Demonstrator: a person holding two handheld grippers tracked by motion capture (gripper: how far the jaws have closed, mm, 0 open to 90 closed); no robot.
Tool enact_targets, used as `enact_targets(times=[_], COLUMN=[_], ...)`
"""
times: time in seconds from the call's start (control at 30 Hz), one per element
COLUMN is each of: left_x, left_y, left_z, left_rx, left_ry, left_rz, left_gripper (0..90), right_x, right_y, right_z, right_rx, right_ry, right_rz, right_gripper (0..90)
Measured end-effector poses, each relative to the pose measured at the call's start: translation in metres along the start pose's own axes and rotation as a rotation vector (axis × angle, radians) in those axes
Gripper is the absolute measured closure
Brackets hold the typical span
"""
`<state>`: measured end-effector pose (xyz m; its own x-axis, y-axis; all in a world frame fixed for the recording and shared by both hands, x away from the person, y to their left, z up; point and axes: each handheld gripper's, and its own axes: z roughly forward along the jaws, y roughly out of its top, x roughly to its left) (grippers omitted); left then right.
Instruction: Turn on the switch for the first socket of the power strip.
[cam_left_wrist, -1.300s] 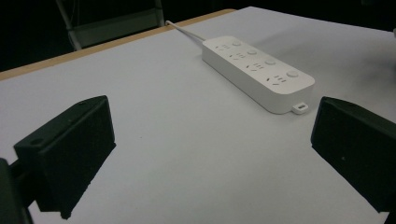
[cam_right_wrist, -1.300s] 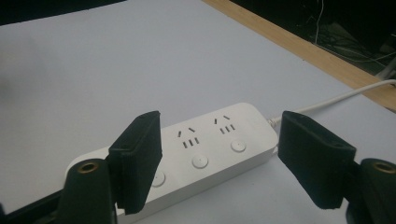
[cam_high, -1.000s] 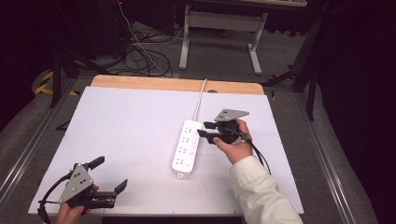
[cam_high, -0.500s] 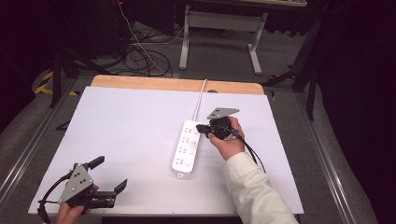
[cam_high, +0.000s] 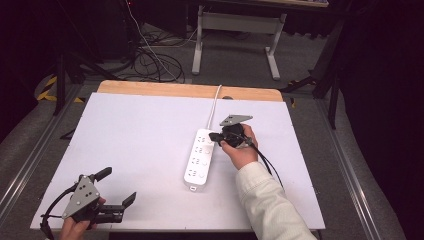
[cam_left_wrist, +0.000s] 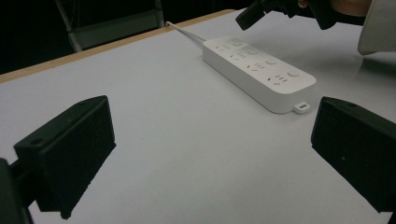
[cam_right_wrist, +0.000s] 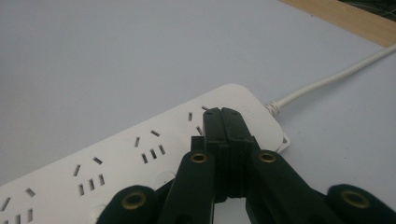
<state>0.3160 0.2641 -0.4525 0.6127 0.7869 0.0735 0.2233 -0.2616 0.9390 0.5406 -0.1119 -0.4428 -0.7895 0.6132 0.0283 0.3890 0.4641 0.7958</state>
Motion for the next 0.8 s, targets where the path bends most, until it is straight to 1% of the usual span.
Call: enact_targets(times=[0.13,0.57,0.8], left_x=[0.0,0.0,0.0], left_y=[0.0,0.0,0.0], left_z=[0.0,0.0,0.0], left_rx=[-0.001,0.0,0.0], left_ry=[0.0,-0.002,-0.002], left_rz=[-0.001,-0.001,-0.001], left_gripper=[0.4,0.4,0.4], right_x=[-0.001,-0.001,0.0], right_y=[-0.001,-0.005,-0.006], right_z=[0.004,0.015,0.018], right_rx=[0.007,0.043,0.049], right_ry=[-0.002,-0.025,-0.027], right_rz=[0.008,-0.01,-0.017], right_gripper=[90.0,90.0,90.0])
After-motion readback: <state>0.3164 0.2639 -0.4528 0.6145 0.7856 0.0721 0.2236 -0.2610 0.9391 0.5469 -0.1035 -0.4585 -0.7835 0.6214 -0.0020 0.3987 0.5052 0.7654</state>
